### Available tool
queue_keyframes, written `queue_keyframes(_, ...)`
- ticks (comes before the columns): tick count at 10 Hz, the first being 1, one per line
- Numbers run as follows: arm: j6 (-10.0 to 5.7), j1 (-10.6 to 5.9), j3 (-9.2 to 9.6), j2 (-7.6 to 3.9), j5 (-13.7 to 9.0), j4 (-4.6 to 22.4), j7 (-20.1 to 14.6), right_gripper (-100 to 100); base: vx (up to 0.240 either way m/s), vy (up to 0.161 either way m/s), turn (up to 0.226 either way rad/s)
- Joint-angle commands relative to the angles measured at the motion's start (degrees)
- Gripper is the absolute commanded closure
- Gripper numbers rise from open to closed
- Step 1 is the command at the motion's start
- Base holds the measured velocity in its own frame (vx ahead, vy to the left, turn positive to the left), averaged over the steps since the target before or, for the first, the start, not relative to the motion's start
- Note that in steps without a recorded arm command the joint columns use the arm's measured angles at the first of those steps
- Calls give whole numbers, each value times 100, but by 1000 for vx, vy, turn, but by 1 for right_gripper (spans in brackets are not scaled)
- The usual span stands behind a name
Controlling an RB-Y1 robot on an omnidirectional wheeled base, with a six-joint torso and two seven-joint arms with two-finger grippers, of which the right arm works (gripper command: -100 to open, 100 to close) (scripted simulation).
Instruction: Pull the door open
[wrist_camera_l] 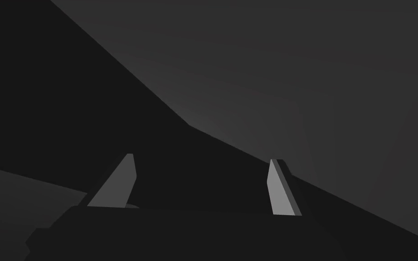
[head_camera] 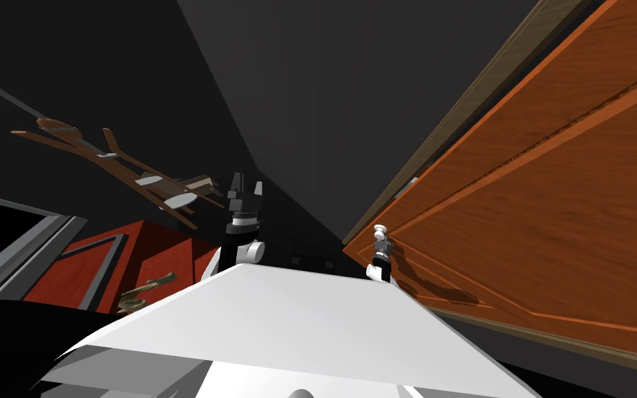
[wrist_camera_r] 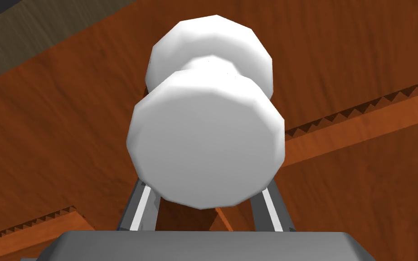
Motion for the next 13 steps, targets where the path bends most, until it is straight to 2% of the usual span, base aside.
queue_keyframes(1, -59, -50, 5, 14, -4, -6, -180, 100, -36, 0, 36)
queue_keyframes(10, -26, -60, -137, 19, -128, 9, -1555, 100, -42, -2, 65)
queue_keyframes(11, -26, -60, -137, 19, -128, 9, -1600, 100, -28, -3, 34)
queue_keyframes(12, -21, -61, -158, 20, -147, 11, -1822, 100, -31, -5, 48)
queue_keyframes(13, -21, -61, -158, 20, -147, 11, -1833, 100, -25, 2, 32)
